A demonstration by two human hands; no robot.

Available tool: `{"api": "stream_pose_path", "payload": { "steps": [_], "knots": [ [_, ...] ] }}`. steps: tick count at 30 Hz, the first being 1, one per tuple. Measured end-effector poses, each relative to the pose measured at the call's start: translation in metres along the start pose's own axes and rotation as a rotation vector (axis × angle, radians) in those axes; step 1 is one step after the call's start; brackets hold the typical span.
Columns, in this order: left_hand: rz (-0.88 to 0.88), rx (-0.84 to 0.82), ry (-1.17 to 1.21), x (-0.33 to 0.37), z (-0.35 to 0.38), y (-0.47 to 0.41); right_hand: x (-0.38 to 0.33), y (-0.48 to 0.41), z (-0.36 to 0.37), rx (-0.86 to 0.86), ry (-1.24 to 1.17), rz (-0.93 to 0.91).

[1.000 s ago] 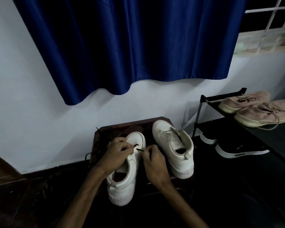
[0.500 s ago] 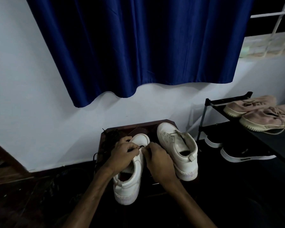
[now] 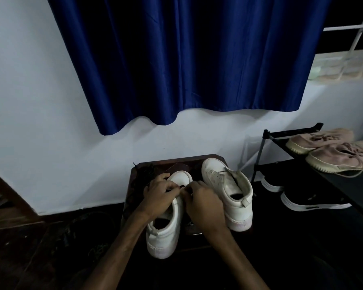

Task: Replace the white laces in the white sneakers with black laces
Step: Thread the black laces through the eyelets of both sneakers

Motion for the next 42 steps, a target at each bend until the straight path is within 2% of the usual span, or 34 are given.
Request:
{"api": "stream_pose_path", "payload": {
  "steps": [3,6,10,11,13,16,18,22,27,29,33,37,39,42],
  "knots": [
    [0.000,0.012,-0.004,0.004,-0.001,0.003,0.001,-0.005,0.007,0.023,-0.033,0.029],
    [0.004,0.021,0.016,0.003,-0.003,0.002,0.008,0.004,0.015,-0.065,-0.047,0.055],
    [0.000,0.025,0.036,-0.001,-0.002,0.001,0.026,0.029,0.023,-0.475,0.265,0.085],
    [-0.003,0.028,0.038,-0.001,-0.002,0.002,0.030,0.034,0.021,-0.524,0.291,0.095],
    [-0.002,0.027,0.043,-0.001,-0.001,0.002,0.031,0.032,0.005,-0.432,0.246,0.113],
    [0.000,0.025,0.025,0.001,-0.002,0.002,0.015,0.011,-0.016,-0.126,0.132,0.076],
    [-0.013,0.030,-0.008,0.001,-0.002,0.002,-0.002,0.000,-0.012,-0.088,0.080,0.013],
    [-0.013,0.038,-0.017,0.000,-0.002,0.001,-0.005,-0.001,0.001,-0.087,0.051,0.025],
    [0.003,0.052,0.033,-0.003,-0.003,-0.001,0.032,0.034,0.012,-0.479,0.316,0.122],
    [0.002,0.049,0.043,-0.004,-0.002,-0.001,0.032,0.032,-0.001,-0.435,0.280,0.124],
    [-0.017,0.035,0.010,-0.004,0.000,-0.001,0.004,0.003,-0.014,-0.141,0.102,0.027],
    [-0.019,0.032,-0.027,-0.001,-0.001,0.000,-0.010,-0.005,-0.004,-0.075,0.050,-0.002],
    [-0.018,0.042,-0.017,-0.002,-0.003,0.000,-0.001,0.004,-0.003,-0.092,0.076,0.052],
    [-0.008,0.045,0.004,-0.001,-0.003,0.000,0.022,0.022,0.007,-0.345,0.311,0.122]
  ]
}}
Point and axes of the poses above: each hand's wrist, its own y-axis away from the middle knuckle, its own z-axis out of the palm, x = y × z, the point moved 7 cm from there along -y, towards the middle knuckle, and after that the axes turned 8 degrees about -x, right-handed, at the moved point
